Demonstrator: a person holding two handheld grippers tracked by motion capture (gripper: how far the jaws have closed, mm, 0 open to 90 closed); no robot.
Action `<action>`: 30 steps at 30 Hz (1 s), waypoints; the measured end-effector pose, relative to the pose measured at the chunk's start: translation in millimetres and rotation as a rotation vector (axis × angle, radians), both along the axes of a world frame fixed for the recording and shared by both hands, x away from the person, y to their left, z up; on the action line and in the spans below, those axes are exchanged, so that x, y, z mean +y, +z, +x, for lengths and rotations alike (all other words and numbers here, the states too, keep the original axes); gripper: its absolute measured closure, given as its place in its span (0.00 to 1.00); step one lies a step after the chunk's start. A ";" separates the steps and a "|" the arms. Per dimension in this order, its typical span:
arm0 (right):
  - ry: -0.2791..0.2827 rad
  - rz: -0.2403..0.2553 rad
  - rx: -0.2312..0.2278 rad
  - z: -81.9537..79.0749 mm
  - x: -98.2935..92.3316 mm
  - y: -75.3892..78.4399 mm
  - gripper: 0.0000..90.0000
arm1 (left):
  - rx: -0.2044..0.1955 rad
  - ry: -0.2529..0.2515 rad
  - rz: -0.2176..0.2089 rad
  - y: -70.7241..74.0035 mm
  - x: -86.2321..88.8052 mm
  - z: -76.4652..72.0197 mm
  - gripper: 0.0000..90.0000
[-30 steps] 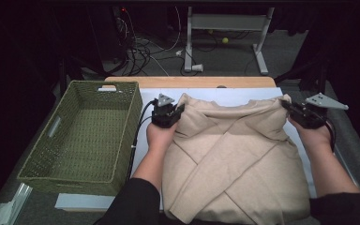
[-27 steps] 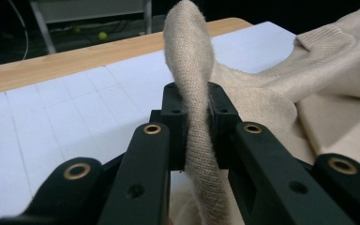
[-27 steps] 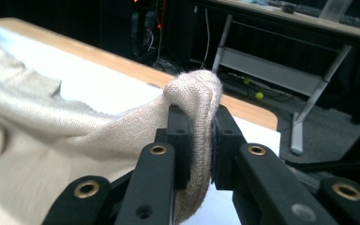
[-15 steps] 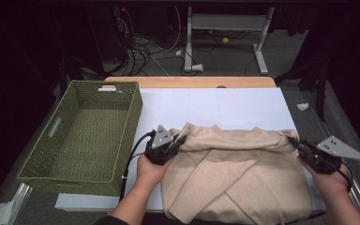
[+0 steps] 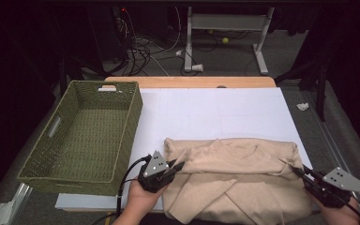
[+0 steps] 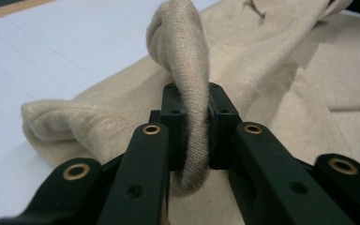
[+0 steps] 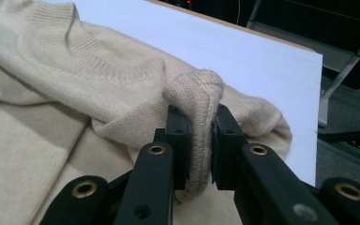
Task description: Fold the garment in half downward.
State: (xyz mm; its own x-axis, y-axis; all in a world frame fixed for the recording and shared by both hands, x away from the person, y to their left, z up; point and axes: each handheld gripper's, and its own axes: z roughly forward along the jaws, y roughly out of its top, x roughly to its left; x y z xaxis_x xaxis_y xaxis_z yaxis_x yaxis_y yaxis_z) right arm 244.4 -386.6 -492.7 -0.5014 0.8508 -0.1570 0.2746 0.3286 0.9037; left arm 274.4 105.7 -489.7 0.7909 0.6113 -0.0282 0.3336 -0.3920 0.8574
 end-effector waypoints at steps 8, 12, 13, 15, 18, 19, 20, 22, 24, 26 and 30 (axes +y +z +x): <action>0.000 -0.003 0.004 -18.9 3.1 -0.7 0.90 | -0.021 -0.038 -0.001 -5.3 7.2 -20.9 0.86; 0.007 0.005 -0.002 -28.7 4.2 2.1 0.90 | -0.012 -0.043 -0.005 -4.6 9.2 -27.8 0.86; 0.011 0.004 -0.006 -31.4 4.3 2.9 0.89 | -0.013 -0.047 -0.006 -4.0 9.1 -31.8 0.86; 0.012 -0.004 -0.009 -36.2 2.7 2.9 0.89 | -0.012 -0.060 0.006 -3.2 7.6 -37.9 0.86; 0.006 0.013 0.020 -41.8 -1.7 -0.4 0.89 | 0.007 -0.072 0.028 -7.7 6.4 -43.5 0.85; 0.008 0.022 0.025 -43.6 -2.6 -1.4 0.89 | 0.012 -0.070 0.026 -9.9 6.9 -44.1 0.85; 0.010 0.025 0.031 -45.6 -2.8 -2.0 0.88 | 0.017 -0.068 0.022 -11.4 7.8 -44.0 0.85; 0.015 0.022 0.036 -48.7 -2.0 -2.9 0.87 | 0.024 -0.059 -0.001 -11.5 9.5 -43.1 0.84; 0.026 0.028 0.048 -49.8 -0.8 -1.8 0.78 | 0.037 -0.055 -0.011 -9.4 10.2 -41.6 0.77; 0.034 0.055 0.049 -48.2 1.2 3.3 0.63 | 0.042 -0.034 -0.039 -6.4 11.5 -40.4 0.65; 0.038 0.111 0.024 -36.8 6.5 24.6 0.51 | 0.042 0.018 -0.086 8.3 15.2 -30.2 0.47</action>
State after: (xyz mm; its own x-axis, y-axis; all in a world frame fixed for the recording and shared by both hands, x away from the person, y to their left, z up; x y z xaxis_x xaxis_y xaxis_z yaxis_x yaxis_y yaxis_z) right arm 207.5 -380.2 -468.1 -0.5363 0.8425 -0.0508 0.2855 0.2377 0.9284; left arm 244.2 120.9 -481.4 0.7769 0.6192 -0.1140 0.3763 -0.3115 0.8725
